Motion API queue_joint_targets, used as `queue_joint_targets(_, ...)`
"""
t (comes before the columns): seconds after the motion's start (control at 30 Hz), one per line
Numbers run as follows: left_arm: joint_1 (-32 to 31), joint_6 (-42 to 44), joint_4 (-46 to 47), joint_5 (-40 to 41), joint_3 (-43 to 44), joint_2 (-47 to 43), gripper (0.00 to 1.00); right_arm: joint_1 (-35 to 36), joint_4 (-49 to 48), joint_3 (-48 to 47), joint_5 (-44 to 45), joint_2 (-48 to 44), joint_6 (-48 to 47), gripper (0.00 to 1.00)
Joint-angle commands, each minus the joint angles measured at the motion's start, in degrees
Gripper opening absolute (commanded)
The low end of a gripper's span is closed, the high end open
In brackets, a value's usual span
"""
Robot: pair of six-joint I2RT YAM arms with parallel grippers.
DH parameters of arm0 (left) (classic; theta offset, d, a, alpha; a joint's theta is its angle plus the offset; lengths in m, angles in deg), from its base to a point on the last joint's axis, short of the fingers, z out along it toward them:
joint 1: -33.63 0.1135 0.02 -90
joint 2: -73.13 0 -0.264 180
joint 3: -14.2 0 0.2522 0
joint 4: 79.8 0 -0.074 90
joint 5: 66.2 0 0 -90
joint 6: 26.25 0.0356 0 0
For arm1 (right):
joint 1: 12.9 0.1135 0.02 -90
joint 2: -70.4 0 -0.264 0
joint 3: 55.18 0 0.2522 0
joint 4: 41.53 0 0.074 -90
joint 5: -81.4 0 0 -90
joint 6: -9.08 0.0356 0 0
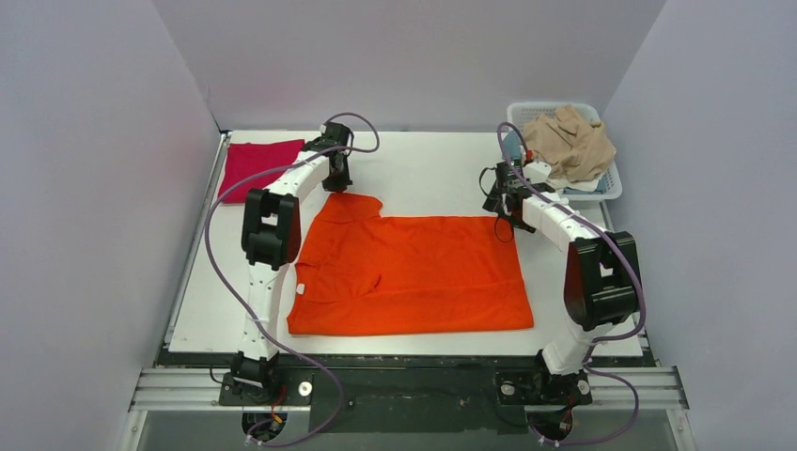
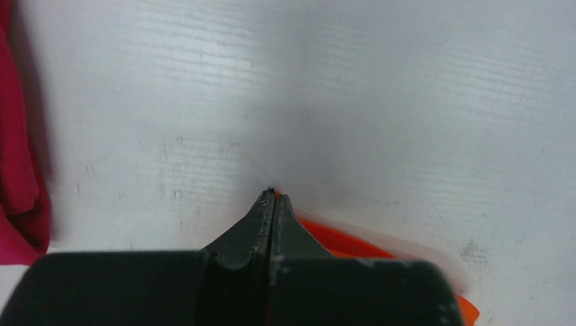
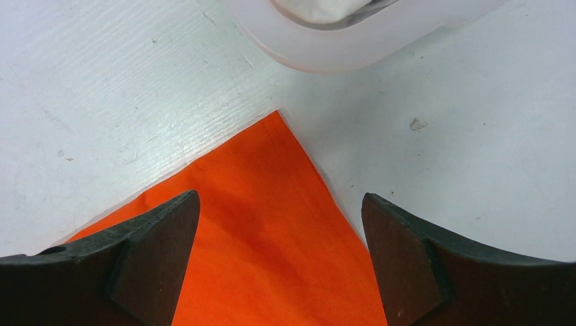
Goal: Fold and stack the t-shirts
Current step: Grab the side of the flattened tshirt furthest away from the robot with both arms
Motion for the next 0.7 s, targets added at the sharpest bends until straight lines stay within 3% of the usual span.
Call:
queue_joint_targets(0.0,-0.9,0.4,1.9,-4.6,-7.0,-4.5,0.0,-0.4,2.0,-2.8,1.3,2.3,1.2,0.82)
queue_joint_targets(0.2,-1.0,0.2,6.5,-4.3,-10.5,-10.4,0.0,-0.2,3.0,-6.7,3.2,7.1,3.7,0.75)
queue_joint_targets(0.67,-2.8,-2.9,20.0,-5.9,-34.2,-30.3,0.0,0.7,8.5,-12.8,7.2,16.1,8.1,0.62)
